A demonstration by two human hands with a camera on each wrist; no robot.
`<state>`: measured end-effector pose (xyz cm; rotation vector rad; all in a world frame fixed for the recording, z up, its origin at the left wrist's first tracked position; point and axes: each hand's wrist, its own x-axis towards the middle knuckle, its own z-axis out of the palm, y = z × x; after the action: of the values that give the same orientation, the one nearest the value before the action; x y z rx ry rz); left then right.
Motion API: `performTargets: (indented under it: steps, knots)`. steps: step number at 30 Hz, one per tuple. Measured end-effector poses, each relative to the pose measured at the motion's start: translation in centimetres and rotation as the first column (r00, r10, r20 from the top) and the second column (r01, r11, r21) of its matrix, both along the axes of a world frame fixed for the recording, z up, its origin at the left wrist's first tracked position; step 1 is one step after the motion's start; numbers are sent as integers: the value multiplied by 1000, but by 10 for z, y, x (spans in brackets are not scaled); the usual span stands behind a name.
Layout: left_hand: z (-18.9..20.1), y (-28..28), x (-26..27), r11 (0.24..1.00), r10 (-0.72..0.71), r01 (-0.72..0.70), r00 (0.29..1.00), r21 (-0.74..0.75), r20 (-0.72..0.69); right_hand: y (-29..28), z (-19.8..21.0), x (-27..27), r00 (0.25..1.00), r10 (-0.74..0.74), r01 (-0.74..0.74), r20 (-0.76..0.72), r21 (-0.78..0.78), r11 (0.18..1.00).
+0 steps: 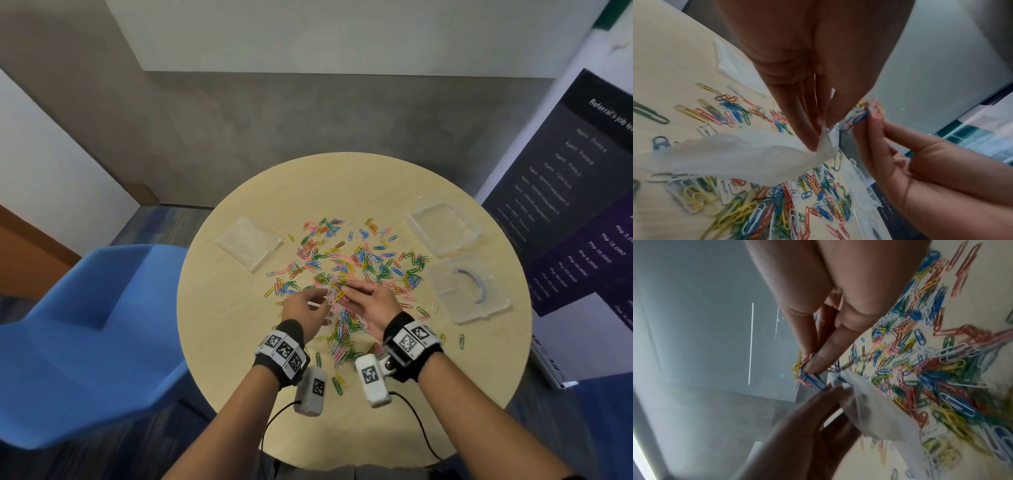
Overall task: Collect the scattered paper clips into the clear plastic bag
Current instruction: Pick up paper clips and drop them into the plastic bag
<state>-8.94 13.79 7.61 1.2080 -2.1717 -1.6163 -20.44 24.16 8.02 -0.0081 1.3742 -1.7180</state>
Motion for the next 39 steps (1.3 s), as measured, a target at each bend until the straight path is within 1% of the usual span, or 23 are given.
performTargets:
  steps: [2, 3, 5, 8, 10, 12, 14, 17, 19, 20, 22, 23, 25, 27, 29, 32, 34, 35, 37, 39]
  knots:
    - [1, -1, 0, 999, -28, 28, 1000, -19, -2, -5, -5, 6, 995, 16, -9, -99, 80, 997]
    - [1, -2, 0, 999, -37, 37, 999, -38, 6, -7, -8, 8, 982, 55, -29, -183, 141, 990]
    - [-1, -5, 2, 997, -36, 38, 999, -73, 27, -7, -12, 9, 922, 168, -72, -348, 272, 960]
    - [-1, -8, 4, 993, -42, 46, 998, -110, 39, -9, -13, 9, 791, 327, -78, -517, 444, 893]
    - [-1, -7, 4, 988, -47, 54, 998, -146, 49, -12, -10, 9, 676, 454, -87, -580, 549, 831]
    - [0, -6, 5, 980, -52, 62, 997, -188, 60, -15, -9, 9, 553, 595, -119, -583, 651, 749]
    - [0, -6, 4, 975, -55, 67, 997, -212, 63, -20, -6, 10, 492, 676, -125, -548, 724, 678]
    - [0, -5, 5, 974, -60, 70, 997, -217, 53, -25, -3, 11, 509, 716, -127, -477, 782, 611]
    - [0, -5, 7, 965, -76, 88, 995, -248, 58, -28, -1, 12, 522, 734, -199, -436, 774, 601]
    - [0, -6, 8, 959, -83, 97, 994, -268, 65, -28, -2, 12, 529, 736, -255, -423, 748, 613]
    - [1, -8, 11, 952, -91, 108, 993, -288, 72, -28, -2, 12, 577, 704, -335, -414, 667, 666]
    - [0, -9, 12, 953, -94, 108, 994, -283, 63, -27, -2, 11, 591, 683, -327, -429, 646, 689]
    - [0, -10, 14, 959, -108, 115, 993, -258, 41, -25, -4, 12, 617, 624, -244, -479, 637, 731]
    - [0, -10, 15, 962, -132, 135, 991, -237, 29, -25, -3, 14, 616, 568, -157, -546, 621, 768]
    - [0, -8, 15, 961, -142, 142, 990, -238, 20, -24, -1, 16, 613, 535, -119, -581, 602, 790]
    - [-1, -10, 16, 967, -104, 105, 994, -233, 13, -25, 2, 18, 528, 611, -169, -590, 632, 756]
    - [-1, -12, 17, 974, -60, 60, 998, -219, 5, -26, 7, 20, 531, 615, -221, -583, 605, 765]
    - [-2, -13, 17, 976, -44, 43, 999, -214, 2, -26, 8, 20, 545, 588, -222, -598, 573, 789]
    - [-1, -15, 19, 979, -20, 21, 1000, -204, 5, -26, 11, 19, 572, 488, -163, -660, 491, 856]
    - [3, -18, 22, 981, 22, -20, 1000, -191, 8, -23, 12, 16, 561, 405, -92, -722, 432, 897]
